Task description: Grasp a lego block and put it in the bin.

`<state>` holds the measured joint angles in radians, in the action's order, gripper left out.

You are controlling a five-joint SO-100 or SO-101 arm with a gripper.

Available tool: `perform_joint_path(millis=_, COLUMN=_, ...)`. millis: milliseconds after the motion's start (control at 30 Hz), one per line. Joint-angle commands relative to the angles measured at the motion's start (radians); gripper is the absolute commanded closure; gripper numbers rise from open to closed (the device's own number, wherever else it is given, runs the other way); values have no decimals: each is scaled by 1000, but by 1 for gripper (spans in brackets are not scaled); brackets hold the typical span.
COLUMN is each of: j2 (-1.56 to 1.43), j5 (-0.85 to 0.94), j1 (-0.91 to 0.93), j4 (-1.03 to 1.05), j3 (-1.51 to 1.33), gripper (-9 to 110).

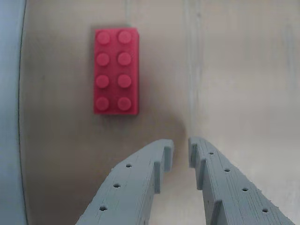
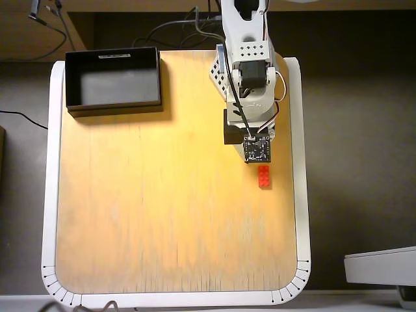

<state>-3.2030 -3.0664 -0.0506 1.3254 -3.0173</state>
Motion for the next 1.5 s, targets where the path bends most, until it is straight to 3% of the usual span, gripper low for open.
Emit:
perform_joint_path(millis=0, j2=-95, j5=3, j1=-17, j4=-2, j3=-156, gripper=101)
perform_joint_path(millis=1033, j2=-95, j5=78, j1=-21, j4=-2, j3=-156, gripper=101)
perform_joint_path(millis=1467, j2=29, j5=-115, j1=-11, j4=-2, j3=51, gripper=101)
